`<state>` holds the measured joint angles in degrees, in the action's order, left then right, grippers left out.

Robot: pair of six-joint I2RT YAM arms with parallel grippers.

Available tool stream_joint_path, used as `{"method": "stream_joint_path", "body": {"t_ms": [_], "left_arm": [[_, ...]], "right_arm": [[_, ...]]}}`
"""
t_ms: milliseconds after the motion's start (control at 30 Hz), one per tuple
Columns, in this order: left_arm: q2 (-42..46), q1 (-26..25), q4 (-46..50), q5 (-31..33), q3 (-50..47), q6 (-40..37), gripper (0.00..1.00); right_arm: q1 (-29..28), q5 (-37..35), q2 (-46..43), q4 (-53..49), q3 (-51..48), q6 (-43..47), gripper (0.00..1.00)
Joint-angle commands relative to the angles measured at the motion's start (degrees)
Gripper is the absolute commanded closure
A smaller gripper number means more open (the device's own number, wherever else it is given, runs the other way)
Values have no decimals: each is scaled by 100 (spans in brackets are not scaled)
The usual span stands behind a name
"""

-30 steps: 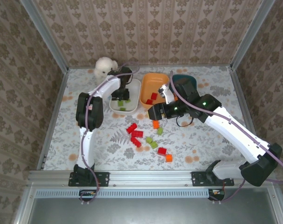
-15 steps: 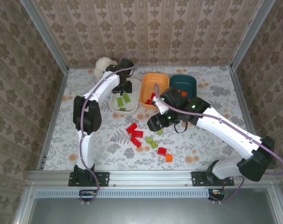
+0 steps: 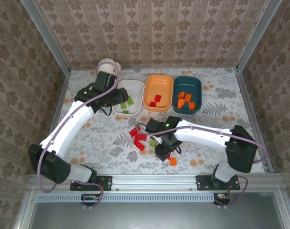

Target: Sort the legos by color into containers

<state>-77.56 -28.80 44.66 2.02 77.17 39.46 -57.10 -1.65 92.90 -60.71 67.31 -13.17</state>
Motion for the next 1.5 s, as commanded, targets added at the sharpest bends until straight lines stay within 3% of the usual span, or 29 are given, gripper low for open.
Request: {"method": "stream_joint_path", "body": {"t_ms": [0, 167, 367, 633, 1000, 1267, 1467], "left_arm": [[644, 14, -287, -180, -491, 560, 39], [1274, 19, -97, 5, -710, 683, 39], [1438, 41, 95, 42, -589, 676, 39], [1485, 50, 131, 35, -553, 651, 39], [1410, 50, 56, -83, -553, 624, 40], [1406, -41, -23, -224, -541, 483, 40], [1104, -547, -270, -455, -634, 276, 39]], "right_arm": [[-117, -403, 333, -391, 267, 261, 23], [-126, -570, 873, -386, 438, 407, 27], [-126, -388, 1269, -141, 463, 508, 43], [-153, -318, 1270, -5, 270, 376, 43], [-152, -367, 1544, 216, 336, 385, 54], [-95, -571, 771, -154, 574, 148, 67], [747, -491, 199, -437, 1661, -87, 68]]}}
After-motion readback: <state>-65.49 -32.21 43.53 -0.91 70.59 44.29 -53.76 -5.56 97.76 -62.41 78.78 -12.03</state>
